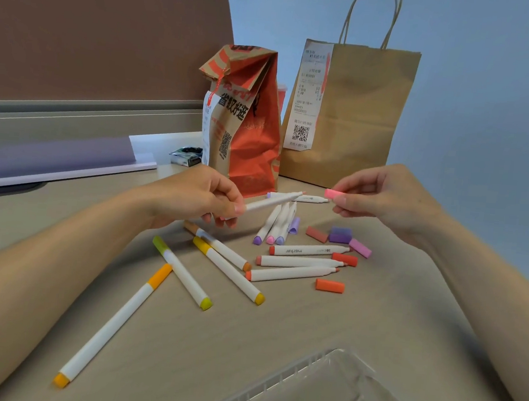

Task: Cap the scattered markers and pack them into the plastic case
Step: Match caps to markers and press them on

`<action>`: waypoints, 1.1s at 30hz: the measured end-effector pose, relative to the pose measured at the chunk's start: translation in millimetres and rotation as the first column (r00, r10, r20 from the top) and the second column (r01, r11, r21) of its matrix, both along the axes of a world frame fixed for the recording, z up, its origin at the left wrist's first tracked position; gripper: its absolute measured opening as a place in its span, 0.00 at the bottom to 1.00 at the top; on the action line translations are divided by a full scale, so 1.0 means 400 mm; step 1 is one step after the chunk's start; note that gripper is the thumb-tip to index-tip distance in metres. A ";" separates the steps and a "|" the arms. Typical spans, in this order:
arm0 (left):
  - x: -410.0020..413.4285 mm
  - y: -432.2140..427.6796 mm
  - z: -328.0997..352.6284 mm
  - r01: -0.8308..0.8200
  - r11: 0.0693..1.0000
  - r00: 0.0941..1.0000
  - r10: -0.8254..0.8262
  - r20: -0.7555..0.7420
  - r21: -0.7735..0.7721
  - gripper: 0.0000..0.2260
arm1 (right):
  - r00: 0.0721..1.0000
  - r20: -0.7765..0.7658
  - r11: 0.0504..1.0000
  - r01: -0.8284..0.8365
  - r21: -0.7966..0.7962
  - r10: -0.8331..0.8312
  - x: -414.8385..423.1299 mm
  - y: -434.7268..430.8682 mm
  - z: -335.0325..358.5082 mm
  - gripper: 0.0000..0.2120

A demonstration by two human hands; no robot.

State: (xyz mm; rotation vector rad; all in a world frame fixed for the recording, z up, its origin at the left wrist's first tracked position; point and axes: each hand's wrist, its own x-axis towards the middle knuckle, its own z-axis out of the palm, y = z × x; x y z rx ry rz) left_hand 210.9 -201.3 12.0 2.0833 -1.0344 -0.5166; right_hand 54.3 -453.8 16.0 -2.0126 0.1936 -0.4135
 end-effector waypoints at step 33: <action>-0.062 -0.032 0.015 0.038 0.996 0.991 -0.027 0.130 -0.085 0.05 | 0.993 0.118 0.984 0.026 -0.175 -0.005 0.021 0.062 -0.019 0.07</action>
